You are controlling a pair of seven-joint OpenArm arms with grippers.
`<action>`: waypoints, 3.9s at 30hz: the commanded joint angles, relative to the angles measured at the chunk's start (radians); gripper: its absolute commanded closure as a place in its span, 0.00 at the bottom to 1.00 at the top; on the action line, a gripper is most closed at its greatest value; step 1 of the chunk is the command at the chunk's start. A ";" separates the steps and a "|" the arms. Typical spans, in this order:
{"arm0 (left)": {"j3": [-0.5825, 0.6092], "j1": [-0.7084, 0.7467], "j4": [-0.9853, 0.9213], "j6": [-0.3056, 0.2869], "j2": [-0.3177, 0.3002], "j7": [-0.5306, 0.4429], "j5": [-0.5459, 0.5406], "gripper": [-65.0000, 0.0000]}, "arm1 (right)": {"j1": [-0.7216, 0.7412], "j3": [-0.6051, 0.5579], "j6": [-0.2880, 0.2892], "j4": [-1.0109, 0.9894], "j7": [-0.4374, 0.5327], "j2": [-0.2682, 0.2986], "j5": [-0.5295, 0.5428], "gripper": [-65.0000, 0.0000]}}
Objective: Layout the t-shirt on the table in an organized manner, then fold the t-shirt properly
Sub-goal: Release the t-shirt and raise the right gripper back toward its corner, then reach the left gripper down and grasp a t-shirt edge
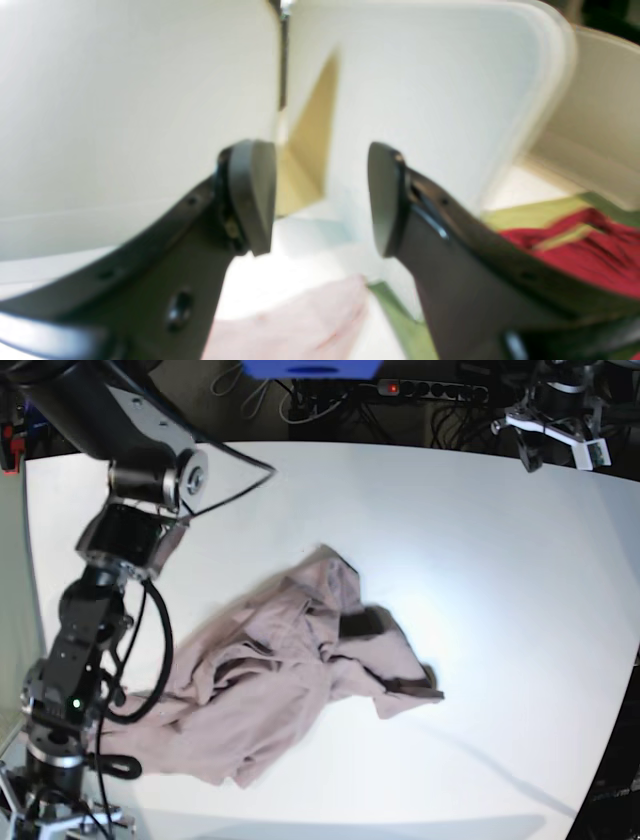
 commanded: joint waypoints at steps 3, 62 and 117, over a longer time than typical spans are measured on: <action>-0.004 -0.003 0.015 -0.001 -0.007 -0.021 -0.003 0.54 | -0.120 -0.068 -0.003 0.075 0.015 -0.019 0.008 0.53; -0.012 -0.135 0.013 -0.001 0.002 0.146 -0.003 0.54 | -0.586 -0.451 -0.007 -0.234 0.027 -0.126 0.008 1.00; 0.085 -0.928 -0.206 -0.001 -0.147 0.375 0.033 0.20 | -0.846 0.413 0.001 0.150 0.023 -0.126 0.244 0.84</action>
